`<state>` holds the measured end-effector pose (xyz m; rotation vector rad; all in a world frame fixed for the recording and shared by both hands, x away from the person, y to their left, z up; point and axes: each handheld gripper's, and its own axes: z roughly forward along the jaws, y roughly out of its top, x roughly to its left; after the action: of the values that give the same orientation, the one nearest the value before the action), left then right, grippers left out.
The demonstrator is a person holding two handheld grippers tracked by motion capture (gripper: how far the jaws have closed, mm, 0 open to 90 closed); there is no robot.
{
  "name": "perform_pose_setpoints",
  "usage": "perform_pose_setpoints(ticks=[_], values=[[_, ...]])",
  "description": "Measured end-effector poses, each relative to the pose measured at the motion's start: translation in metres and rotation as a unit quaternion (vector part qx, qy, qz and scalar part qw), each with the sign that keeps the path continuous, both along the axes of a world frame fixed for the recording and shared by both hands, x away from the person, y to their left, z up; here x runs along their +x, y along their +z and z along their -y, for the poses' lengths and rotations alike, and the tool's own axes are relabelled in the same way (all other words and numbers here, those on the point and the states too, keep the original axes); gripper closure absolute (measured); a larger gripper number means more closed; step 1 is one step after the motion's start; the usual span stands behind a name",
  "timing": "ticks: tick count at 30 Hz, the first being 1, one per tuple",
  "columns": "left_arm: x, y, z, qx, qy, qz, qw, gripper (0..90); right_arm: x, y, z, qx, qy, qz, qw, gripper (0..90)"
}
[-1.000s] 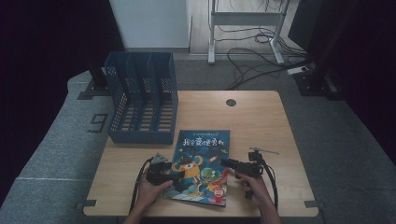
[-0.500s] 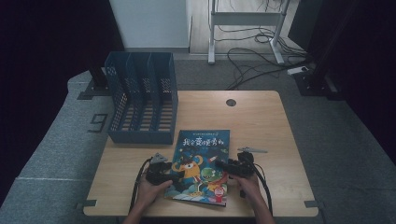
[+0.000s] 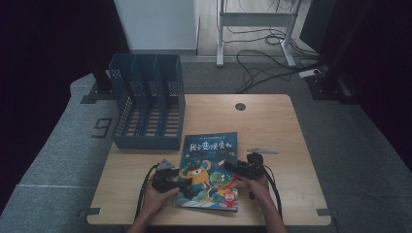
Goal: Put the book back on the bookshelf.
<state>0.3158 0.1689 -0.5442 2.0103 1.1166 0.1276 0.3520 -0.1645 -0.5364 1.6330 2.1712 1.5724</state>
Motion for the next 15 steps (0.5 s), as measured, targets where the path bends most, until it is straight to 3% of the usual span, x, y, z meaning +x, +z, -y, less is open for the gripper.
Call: perform_pose_setpoints(ticks=[11, 15], values=[[0.0, 0.0, 0.0, 0.002, -0.002, 0.001, 1.0, 23.0, 0.009, -0.002, 0.001, -0.017, -0.005, 0.007, 0.9998, 50.2], [-0.001, 0.0, 0.001, 0.004, -0.003, 0.002, 1.0, 22.7, 0.013, -0.005, 0.003, -0.011, -0.007, 0.004, 0.9999, 50.9]])
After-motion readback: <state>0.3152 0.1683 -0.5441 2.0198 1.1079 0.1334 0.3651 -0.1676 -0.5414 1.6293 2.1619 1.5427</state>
